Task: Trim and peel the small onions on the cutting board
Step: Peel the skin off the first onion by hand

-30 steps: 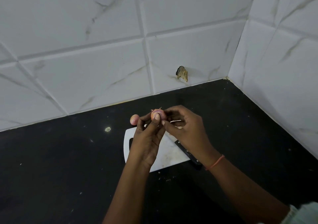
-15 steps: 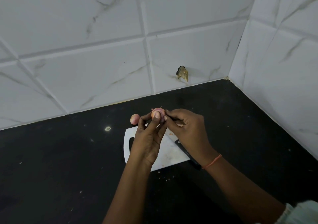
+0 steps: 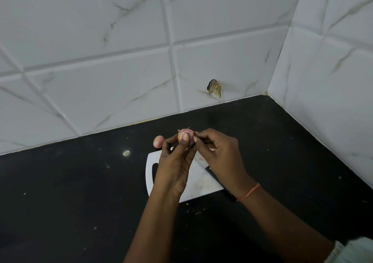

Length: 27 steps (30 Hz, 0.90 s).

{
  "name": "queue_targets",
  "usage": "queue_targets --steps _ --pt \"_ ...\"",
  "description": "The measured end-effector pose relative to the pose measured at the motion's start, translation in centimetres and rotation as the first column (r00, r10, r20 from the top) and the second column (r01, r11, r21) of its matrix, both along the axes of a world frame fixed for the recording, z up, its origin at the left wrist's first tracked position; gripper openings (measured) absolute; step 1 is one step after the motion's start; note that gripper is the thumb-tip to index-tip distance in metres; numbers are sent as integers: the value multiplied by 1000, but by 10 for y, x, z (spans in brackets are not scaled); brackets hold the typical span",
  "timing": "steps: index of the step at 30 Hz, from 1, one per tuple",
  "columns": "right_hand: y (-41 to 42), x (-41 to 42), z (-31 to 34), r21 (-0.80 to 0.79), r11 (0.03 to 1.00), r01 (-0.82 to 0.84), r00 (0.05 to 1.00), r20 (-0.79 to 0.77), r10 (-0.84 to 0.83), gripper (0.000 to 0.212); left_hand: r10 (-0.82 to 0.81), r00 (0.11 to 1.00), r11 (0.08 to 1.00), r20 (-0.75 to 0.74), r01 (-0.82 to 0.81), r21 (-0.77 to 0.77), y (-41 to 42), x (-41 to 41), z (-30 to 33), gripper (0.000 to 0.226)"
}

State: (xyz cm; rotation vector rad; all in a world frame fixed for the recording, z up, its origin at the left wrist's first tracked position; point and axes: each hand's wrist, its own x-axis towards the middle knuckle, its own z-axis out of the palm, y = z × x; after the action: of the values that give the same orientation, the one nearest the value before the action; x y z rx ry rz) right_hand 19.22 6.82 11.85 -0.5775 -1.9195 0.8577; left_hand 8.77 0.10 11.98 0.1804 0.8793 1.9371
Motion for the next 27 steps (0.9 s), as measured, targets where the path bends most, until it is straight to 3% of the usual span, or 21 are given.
queue_targets --steps 8,14,19,27 --pt "3 0 -1 92 994 64 995 70 -70 12 31 998 999 -56 -33 -37 -1 2 2 25" --pt "-1 2 1 98 994 36 999 -4 -36 17 18 997 1000 -71 -20 -20 -3 2 5 20" --pt "-1 3 -1 124 991 54 998 8 -55 17 38 996 998 -84 -41 -45 -3 4 6 33" --pt "-3 0 -2 232 968 95 988 95 -119 29 26 996 999 -86 -29 -38 -3 6 4 21"
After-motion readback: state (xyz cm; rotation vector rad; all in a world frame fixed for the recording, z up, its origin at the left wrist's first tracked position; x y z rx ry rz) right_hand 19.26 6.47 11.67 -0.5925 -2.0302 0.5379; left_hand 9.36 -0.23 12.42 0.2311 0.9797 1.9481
